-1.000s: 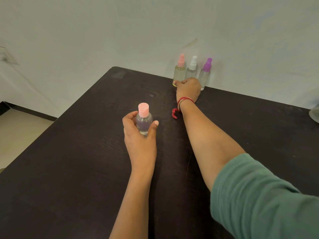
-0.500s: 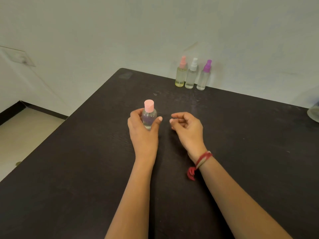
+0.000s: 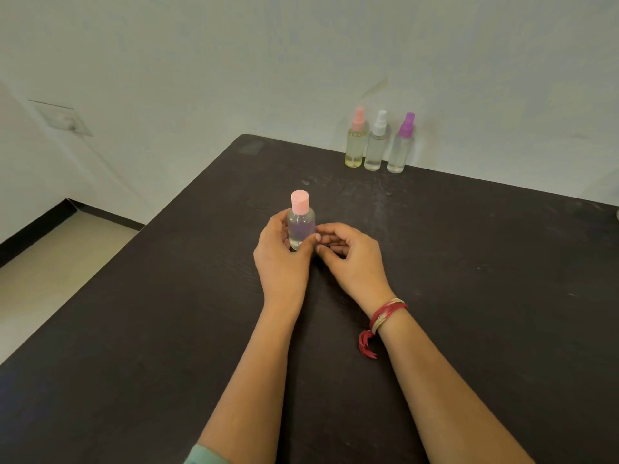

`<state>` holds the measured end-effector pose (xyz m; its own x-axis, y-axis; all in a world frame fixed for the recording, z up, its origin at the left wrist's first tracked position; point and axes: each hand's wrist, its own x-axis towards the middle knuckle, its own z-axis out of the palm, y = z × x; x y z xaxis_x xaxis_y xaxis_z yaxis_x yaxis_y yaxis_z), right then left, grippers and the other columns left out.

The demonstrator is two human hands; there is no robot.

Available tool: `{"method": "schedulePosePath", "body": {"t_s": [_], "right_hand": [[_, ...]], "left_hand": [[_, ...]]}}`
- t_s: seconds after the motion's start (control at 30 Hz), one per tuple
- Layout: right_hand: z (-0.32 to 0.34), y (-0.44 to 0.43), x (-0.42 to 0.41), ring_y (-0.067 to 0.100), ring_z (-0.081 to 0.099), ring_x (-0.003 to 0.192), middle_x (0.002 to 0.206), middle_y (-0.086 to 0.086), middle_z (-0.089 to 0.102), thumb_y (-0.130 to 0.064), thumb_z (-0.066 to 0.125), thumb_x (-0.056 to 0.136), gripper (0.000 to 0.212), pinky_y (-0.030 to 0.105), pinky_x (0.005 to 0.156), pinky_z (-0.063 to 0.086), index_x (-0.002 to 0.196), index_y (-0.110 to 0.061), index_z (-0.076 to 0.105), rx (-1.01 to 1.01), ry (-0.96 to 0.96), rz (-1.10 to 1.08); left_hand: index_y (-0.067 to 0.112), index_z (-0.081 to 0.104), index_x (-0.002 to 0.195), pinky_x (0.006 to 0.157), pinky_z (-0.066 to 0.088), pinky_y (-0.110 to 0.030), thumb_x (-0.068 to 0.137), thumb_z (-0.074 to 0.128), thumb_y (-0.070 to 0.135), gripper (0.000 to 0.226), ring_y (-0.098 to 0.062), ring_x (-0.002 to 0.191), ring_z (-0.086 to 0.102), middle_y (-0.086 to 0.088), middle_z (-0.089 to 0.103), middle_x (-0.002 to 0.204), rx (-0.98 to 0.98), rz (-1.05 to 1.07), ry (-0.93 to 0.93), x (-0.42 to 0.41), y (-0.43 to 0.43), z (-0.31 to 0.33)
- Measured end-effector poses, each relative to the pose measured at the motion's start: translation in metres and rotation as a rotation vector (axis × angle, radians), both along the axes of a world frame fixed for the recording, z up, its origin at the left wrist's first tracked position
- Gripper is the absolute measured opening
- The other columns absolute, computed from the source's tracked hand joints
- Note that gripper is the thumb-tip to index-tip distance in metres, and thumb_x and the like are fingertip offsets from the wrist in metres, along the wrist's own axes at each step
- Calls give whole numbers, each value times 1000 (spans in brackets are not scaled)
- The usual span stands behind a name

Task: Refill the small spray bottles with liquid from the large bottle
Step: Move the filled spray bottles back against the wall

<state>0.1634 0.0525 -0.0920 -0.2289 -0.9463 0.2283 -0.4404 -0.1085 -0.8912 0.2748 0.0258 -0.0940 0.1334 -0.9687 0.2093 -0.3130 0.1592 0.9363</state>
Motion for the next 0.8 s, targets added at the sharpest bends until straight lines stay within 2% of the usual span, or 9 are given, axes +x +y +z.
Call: {"method": "schedulePosePath", "body": {"t_s": [0.13, 0.27, 0.33, 0.37, 0.43, 0.5, 0.6, 0.7, 0.8], "right_hand": [[1, -1, -1, 2, 63, 80, 85, -7, 66, -5, 66, 85, 29, 14, 76, 51, 110, -19, 67, -24, -87, -55], [2, -3, -6, 1, 62, 77, 83, -5, 67, -9, 67, 86, 29, 7, 72, 47, 114, -17, 64, -45, -117, -135], [2, -5, -11, 5, 63, 77, 82, -5, 66, -11, 66, 87, 29, 12, 75, 49, 115, -18, 63, -37, -168, -178], [2, -6, -13, 8, 65, 78, 82, -4, 66, -12, 66, 87, 28, 19, 77, 53, 114, -19, 63, -25, -208, -191], [1, -8, -14, 13, 66, 80, 82, -2, 67, -12, 65, 88, 26, 34, 79, 57, 112, -21, 62, -7, -265, -206], [0, -9, -14, 15, 67, 80, 81, -1, 67, -12, 65, 88, 26, 41, 78, 58, 111, -21, 63, -9, -270, -205], [-2, -10, -15, 16, 67, 79, 79, 0, 67, -13, 65, 88, 25, 43, 78, 58, 111, -23, 63, -8, -274, -190], [-2, -11, -16, 19, 67, 79, 79, 1, 66, -13, 65, 88, 25, 43, 77, 58, 110, -25, 62, -4, -302, -188], [-1, -11, -16, 17, 67, 77, 77, 0, 66, -13, 65, 88, 26, 40, 77, 58, 112, -23, 62, 18, -305, -169]], "left_hand": [[28, 58, 114, 86, 53, -24, 77, 79, 20, 43, -2, 97, 62, 13, 64, 106, -11, -88, -40, -8, -21, 6], [21, 56, 125, 90, 48, -25, 77, 79, 27, 53, -8, 98, 58, 5, 54, 116, -4, -92, -145, -23, -68, 7], [20, 55, 126, 94, 49, -31, 78, 78, 29, 54, -13, 102, 59, 0, 57, 118, 7, -93, -157, -32, -93, 6], [20, 55, 127, 95, 49, -32, 78, 77, 29, 54, -15, 105, 59, -2, 59, 119, 14, -99, -151, -36, -103, 6], [17, 54, 128, 97, 47, -30, 80, 76, 27, 54, -16, 110, 59, -3, 61, 122, 25, -107, -133, -45, -120, 8], [14, 55, 128, 97, 45, -29, 81, 76, 25, 53, -16, 112, 59, -3, 63, 123, 31, -110, -105, -54, -134, 11], [15, 56, 128, 102, 45, -35, 80, 77, 26, 54, -16, 112, 60, -1, 65, 122, 78, -121, -88, -63, -155, 14], [24, 58, 126, 102, 43, -45, 79, 77, 36, 52, -13, 107, 61, 6, 66, 118, 82, -110, -167, -71, -174, 12], [26, 56, 127, 103, 40, -45, 81, 74, 39, 50, -13, 108, 60, 7, 65, 120, 74, -121, -207, -77, -186, 11]]}}
